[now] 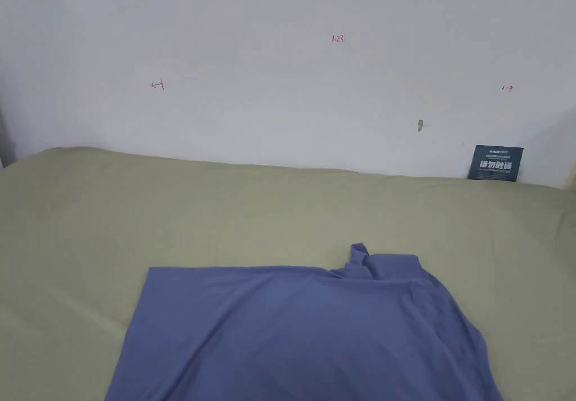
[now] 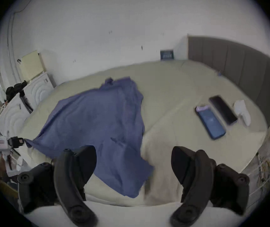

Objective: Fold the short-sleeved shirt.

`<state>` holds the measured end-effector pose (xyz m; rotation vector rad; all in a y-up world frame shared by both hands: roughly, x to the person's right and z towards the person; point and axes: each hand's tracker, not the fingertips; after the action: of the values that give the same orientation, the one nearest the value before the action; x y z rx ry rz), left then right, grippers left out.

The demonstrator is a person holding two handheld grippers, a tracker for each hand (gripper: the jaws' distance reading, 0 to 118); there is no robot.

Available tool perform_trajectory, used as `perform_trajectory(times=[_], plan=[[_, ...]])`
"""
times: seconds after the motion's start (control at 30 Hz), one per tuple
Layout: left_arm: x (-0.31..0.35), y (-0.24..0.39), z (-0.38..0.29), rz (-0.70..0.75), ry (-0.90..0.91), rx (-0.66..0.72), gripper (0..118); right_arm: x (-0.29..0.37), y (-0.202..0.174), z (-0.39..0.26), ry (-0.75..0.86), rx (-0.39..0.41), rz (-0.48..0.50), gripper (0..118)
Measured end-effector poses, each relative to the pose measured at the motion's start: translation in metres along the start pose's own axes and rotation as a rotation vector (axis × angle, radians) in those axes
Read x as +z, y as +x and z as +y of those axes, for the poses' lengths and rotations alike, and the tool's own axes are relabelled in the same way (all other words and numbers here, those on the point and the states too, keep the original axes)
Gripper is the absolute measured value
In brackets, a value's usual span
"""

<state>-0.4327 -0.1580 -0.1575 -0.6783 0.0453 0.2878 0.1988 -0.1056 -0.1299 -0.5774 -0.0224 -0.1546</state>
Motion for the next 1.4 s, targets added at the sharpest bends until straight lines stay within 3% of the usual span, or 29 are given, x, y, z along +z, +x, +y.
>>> perform_trajectory(times=[0.13, 0.17, 0.2, 0.23, 0.27, 0.3, 0.5, 0.63, 0.73, 0.8, 0.83, 0.87, 0.9, 1.0, 1.2, 1.23, 1.27, 1.33, 1.37, 1.4], plan=[[0.058, 0.056, 0.016, 0.004, 0.28, -0.057, 84, 0.035, -0.044, 0.023, 0.214, 0.042, -0.029, 96], [0.068, 0.068, 0.016, -0.006, 0.311, -0.062, 81, 0.042, -0.054, 0.025, 0.25, 0.049, -0.026, 87], [0.076, 0.08, 0.015, -0.022, 0.335, -0.072, 75, 0.05, -0.065, 0.026, 0.291, 0.055, -0.034, 69], [0.083, 0.091, 0.011, -0.023, 0.358, -0.088, 59, 0.055, -0.076, 0.026, 0.311, 0.053, -0.028, 42], [0.087, 0.099, 0.008, -0.02, 0.371, -0.115, 21, 0.06, -0.086, 0.026, 0.325, 0.055, -0.037, 0], [0.09, 0.108, 0.003, -0.001, 0.385, -0.151, 0, 0.054, -0.078, 0.016, 0.321, 0.055, -0.041, 0], [0.093, 0.128, -0.022, 0.036, 0.351, -0.173, 0, 0.062, -0.099, -0.011, 0.344, 0.132, -0.053, 0], [0.09, 0.123, -0.023, 0.064, 0.322, -0.181, 0, 0.06, -0.095, -0.014, 0.307, 0.122, -0.034, 0], [0.076, 0.105, -0.009, -0.026, 0.213, -0.2, 0, 0.059, -0.09, -0.011, 0.302, 0.113, -0.032, 0], [0.056, 0.085, 0.002, -0.094, 0.065, -0.176, 14, 0.056, -0.082, -0.011, 0.295, 0.1, -0.03, 0], [0.044, 0.073, 0.004, -0.072, 0.007, -0.147, 39, 0.055, -0.084, -0.008, 0.28, 0.092, -0.026, 0], [0.032, 0.063, 0.002, -0.062, -0.04, -0.129, 81, 0.053, -0.081, -0.008, 0.261, 0.087, -0.02, 0], [0.018, 0.053, -0.001, -0.017, -0.095, -0.124, 99, 0.051, -0.077, -0.009, 0.248, 0.083, -0.017, 0], [-0.01, 0.037, -0.009, 0.024, -0.235, -0.167, 100, 0.048, -0.076, -0.009, 0.217, 0.088, -0.031, 0], [-0.038, 0.036, -0.019, 0.026, -0.234, -0.262, 96, 0.028, -0.055, -0.02, 0.116, 0.079, -0.071, 0], [-0.044, 0.037, -0.019, 0.036, -0.236, -0.262, 92, 0.025, -0.054, -0.022, 0.097, 0.07, -0.071, 0], [-0.051, 0.036, -0.018, 0.042, -0.243, -0.261, 77, 0.022, -0.05, -0.024, 0.083, 0.064, -0.064, 0], [-0.062, 0.033, -0.018, 0.062, -0.252, -0.239, 33, 0.016, -0.042, -0.027, 0.04, 0.065, -0.068, 0], [-0.065, 0.031, -0.019, 0.05, -0.257, -0.231, 2, 0.017, -0.047, -0.026, 0.029, 0.082, -0.074, 0], [-0.067, 0.031, -0.021, 0.034, -0.248, -0.231, 2, 0.016, -0.046, -0.027, 0.02, 0.096, -0.089, 0]])
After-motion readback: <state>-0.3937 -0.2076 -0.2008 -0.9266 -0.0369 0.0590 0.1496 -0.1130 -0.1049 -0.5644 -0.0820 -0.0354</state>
